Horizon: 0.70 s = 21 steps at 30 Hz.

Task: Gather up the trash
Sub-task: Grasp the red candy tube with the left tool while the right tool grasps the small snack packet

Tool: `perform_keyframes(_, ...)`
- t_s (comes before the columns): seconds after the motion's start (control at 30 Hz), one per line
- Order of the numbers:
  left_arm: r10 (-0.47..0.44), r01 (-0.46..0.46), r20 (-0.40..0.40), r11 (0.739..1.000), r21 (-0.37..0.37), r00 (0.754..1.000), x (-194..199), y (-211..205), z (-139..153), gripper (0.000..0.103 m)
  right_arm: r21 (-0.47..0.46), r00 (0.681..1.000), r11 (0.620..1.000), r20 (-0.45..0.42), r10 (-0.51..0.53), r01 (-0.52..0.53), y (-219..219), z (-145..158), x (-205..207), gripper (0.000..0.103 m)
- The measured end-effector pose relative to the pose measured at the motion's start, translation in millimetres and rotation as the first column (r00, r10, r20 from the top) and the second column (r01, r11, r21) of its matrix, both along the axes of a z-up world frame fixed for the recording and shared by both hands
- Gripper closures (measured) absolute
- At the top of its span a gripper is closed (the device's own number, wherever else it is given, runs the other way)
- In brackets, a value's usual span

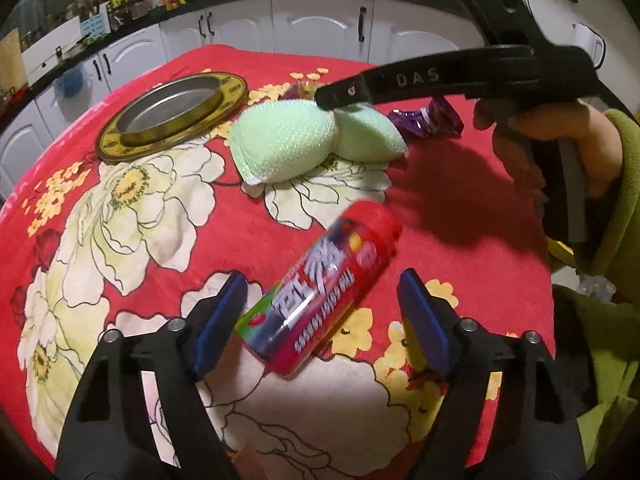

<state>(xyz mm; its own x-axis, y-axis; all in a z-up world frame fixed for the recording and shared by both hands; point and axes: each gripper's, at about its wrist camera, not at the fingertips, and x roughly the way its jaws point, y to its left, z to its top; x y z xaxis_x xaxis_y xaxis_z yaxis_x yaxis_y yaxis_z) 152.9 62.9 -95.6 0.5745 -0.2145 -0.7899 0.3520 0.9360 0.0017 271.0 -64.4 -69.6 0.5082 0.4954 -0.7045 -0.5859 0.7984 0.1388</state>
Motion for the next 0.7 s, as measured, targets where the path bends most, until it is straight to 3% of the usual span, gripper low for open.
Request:
perform_keyframes(0.3,-0.005,0.005,-0.010,0.999,0.031,1.000,-1.7,-9.8,-1.7,0.058,0.047,1.000,0.999,0.030,-0.002,0.000,-13.8,6.6,-15.5,0.079)
perform_keyframes(0.7,0.056,-0.056,-0.021,0.998,-0.010,0.998,0.8,-5.2,0.5,0.074,0.134,0.998,0.991,0.069,-0.008,-0.001,-43.5,30.5,-52.8,0.079)
